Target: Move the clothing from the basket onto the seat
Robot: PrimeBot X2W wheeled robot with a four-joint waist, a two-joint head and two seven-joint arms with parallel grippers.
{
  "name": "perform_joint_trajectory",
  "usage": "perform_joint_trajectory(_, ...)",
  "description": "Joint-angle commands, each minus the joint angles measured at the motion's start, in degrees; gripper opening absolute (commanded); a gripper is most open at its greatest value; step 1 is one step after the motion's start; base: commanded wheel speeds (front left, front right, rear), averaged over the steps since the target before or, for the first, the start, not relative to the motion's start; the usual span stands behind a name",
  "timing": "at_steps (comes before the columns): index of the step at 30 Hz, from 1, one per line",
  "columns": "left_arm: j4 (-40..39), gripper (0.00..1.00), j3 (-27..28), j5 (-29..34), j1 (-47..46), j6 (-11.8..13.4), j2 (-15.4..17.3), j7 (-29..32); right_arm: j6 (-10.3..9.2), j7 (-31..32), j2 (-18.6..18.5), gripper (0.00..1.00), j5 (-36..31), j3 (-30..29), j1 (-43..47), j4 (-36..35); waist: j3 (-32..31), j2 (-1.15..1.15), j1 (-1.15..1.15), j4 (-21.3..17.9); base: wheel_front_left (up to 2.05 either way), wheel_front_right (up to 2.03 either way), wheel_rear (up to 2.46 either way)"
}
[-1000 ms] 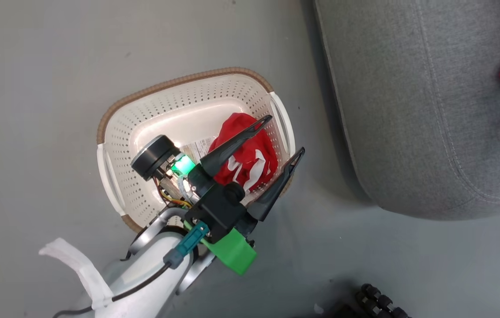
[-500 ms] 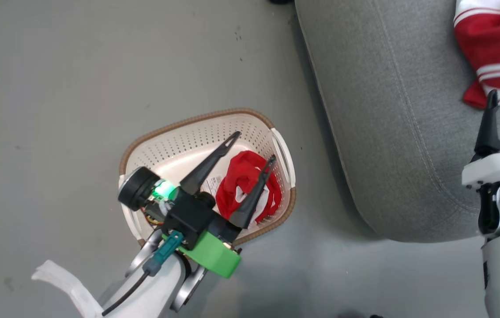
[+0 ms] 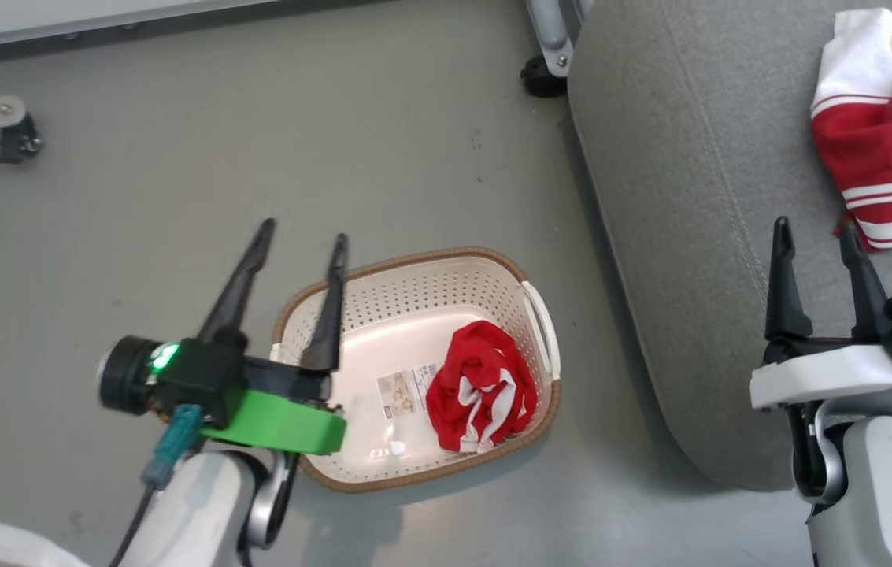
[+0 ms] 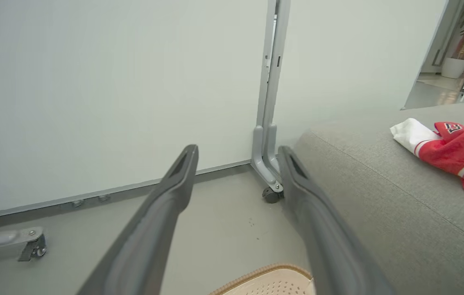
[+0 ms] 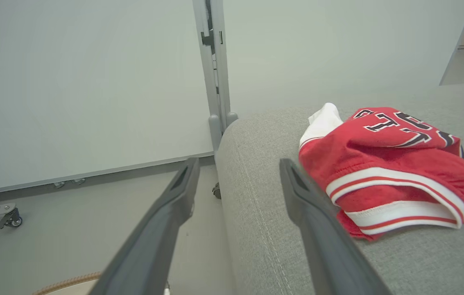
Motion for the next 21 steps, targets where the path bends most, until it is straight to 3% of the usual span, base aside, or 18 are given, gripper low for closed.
perform_joint_trajectory(1,-0.6,1.0,1.7,0.3,1.4,0.6,0.2,-0.2,-0.04,-0.2,0.0,1.0,-0.4,0.7,1.2,-1.1,-2.0,0.0,0.0,2.2,0.0,0.0,0.0)
perform_joint_trajectory(11,-0.8,1.0,13.1,1.3,8.8,0.9,-0.8,-0.1,-0.05,2.2,0.2,1.0,-2.7,5.5,5.7,-7.9,-6.3,0.0,0.0,5.0,0.0,0.0,0.0)
perform_joint_trajectory(21,1.2,1.0,15.9,2.9,14.8,-2.1,-2.0,-0.1,-0.04,5.7,0.3,1.0,-2.8,8.7,12.1,-12.4,-10.6,0.0,0.0,5.7,0.0,0.0,0.0)
